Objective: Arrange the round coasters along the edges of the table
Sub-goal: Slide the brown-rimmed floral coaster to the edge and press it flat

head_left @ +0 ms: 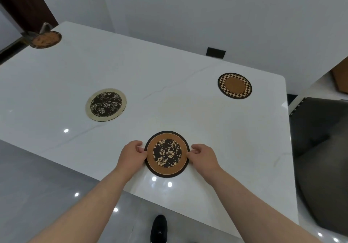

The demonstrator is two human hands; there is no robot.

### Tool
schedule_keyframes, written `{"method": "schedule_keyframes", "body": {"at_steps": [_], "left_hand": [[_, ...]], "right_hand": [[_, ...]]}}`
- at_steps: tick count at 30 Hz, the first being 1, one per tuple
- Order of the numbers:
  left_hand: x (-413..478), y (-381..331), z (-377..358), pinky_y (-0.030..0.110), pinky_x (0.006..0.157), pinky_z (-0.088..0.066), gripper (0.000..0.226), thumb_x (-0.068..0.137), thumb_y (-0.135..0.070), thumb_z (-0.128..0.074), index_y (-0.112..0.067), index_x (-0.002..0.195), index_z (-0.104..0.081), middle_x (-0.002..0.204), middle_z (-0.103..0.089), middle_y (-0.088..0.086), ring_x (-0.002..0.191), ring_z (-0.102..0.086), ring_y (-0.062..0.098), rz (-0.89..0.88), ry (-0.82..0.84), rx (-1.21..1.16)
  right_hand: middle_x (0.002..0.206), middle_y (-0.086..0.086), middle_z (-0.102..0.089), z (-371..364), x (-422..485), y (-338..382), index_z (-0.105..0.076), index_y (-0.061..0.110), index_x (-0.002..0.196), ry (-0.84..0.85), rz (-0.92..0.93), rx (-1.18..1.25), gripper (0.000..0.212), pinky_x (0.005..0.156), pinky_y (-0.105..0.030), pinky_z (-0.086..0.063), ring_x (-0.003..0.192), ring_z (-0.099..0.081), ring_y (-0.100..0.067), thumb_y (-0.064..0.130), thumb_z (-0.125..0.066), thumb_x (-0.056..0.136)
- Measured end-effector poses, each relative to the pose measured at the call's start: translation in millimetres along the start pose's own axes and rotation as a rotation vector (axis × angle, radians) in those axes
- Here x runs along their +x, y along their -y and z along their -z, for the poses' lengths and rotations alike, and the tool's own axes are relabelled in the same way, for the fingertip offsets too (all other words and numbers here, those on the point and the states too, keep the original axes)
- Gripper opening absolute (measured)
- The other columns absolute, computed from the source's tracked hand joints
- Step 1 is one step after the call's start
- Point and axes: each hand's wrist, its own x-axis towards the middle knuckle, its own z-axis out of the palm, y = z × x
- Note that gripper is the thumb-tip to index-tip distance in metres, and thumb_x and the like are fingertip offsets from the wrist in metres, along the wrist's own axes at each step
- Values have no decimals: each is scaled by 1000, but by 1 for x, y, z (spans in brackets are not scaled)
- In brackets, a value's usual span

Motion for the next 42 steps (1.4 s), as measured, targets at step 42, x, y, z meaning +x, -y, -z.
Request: {"method": "schedule_keyframes", "body": {"at_steps": [42], "left_hand": [[-20,-73,-114,34,85,-52,11,80,-17,-71,-17,90,-67,91,-70,4,89,-65,19,-395,271,297]], "right_hand": [[90,1,-66,114,-25,-105,-68,15,97,-222,14,-175,14,78,-26,-46,91,-64,-22,15,-61,84]]}}
